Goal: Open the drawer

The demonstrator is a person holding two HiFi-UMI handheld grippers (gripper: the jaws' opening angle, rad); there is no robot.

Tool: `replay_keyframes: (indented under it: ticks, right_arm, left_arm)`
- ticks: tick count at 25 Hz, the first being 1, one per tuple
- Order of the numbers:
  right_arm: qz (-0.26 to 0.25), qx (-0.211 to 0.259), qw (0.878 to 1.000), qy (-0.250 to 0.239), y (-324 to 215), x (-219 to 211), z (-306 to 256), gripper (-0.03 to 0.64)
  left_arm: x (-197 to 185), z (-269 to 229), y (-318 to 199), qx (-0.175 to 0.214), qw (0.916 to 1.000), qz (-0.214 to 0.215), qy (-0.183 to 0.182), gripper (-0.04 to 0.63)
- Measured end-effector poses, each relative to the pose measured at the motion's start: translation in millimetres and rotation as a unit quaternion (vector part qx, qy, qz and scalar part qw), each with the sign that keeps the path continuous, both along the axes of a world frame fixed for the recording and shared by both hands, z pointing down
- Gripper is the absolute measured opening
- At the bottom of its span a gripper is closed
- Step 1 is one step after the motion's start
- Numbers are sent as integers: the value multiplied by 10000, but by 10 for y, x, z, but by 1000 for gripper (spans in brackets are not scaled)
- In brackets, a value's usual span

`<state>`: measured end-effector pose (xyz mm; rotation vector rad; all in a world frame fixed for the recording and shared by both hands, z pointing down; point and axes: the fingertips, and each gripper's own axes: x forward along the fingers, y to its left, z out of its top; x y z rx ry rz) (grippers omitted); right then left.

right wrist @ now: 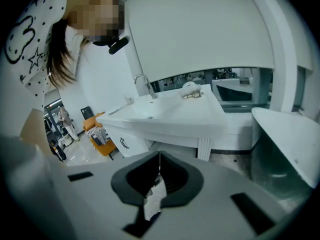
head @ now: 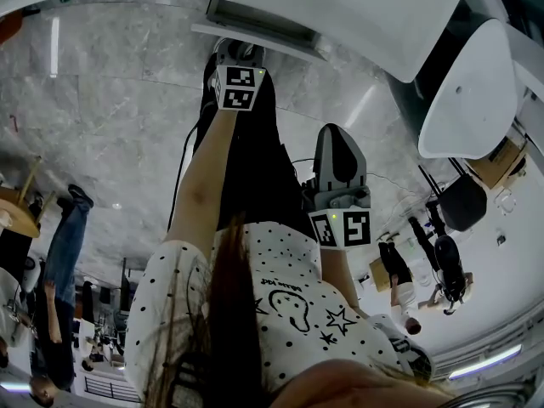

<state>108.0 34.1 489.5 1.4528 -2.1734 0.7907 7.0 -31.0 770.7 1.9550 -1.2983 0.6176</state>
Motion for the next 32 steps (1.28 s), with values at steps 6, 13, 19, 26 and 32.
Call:
replay_keyframes:
  ticks: [6,13,19,26,32]
  right_arm:
    - [-3,-2,10000,6,62,-25,9,15]
    - [7,-33,10000,15,118,27,49,15]
    - [26,-32,10000,11,152,30,26,15]
    - [18,0,10000,-26,133,21,-2,15]
    - [-27,79,9999,-111,72,-68,-22,15]
  left_arm:
    - [-30,20,130,-29,10000,10,-8,120]
    - [13,23,138,-2,10000,0,21,120]
    - [14,1,139,18,10000,-23,0,120]
    - [-14,-45,191,-157,9995,-253,-115,119]
    - [-87,-242,331,-51,9997,-181,-161,15]
